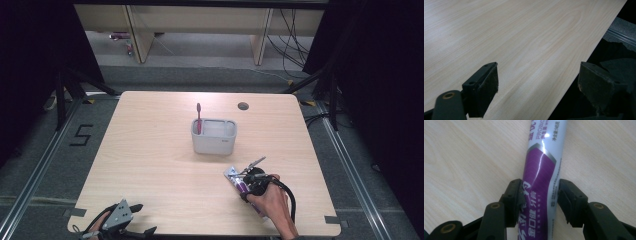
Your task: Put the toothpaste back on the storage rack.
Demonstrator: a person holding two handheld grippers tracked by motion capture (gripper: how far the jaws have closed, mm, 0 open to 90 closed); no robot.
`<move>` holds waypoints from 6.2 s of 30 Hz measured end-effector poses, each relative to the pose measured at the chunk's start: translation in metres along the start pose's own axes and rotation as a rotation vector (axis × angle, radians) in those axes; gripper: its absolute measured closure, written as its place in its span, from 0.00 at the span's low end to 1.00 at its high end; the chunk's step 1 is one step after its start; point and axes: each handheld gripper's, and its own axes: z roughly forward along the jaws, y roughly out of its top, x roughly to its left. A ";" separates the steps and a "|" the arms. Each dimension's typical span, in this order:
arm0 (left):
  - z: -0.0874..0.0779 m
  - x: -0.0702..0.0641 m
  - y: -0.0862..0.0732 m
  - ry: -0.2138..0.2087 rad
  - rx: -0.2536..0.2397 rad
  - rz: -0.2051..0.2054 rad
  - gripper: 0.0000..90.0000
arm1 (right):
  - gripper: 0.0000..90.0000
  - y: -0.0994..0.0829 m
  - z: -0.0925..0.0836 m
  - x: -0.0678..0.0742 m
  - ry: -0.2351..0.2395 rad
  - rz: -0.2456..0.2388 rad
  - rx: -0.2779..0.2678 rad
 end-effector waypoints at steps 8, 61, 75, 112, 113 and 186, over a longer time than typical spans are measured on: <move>0.000 -0.001 -0.001 -0.005 -0.007 -0.007 0.18 | 0.61 0.006 0.002 -0.005 -0.002 -0.036 0.022; 0.000 0.000 -0.001 -0.013 0.017 0.003 0.18 | 0.84 0.024 0.003 -0.023 -0.016 -0.099 0.159; 0.000 0.000 -0.002 0.002 0.004 -0.001 0.18 | 0.84 0.034 0.009 -0.026 -0.013 -0.137 0.258; -0.002 0.001 -0.001 -0.003 -0.010 -0.019 0.18 | 0.85 0.026 -0.016 -0.029 0.068 -0.136 0.141; -0.001 0.001 -0.001 0.001 -0.018 -0.015 0.18 | 0.85 0.024 -0.022 -0.031 0.082 -0.145 0.101; -0.003 0.001 0.000 0.009 0.003 0.011 0.18 | 0.85 0.063 -0.092 -0.031 0.106 -0.070 -0.682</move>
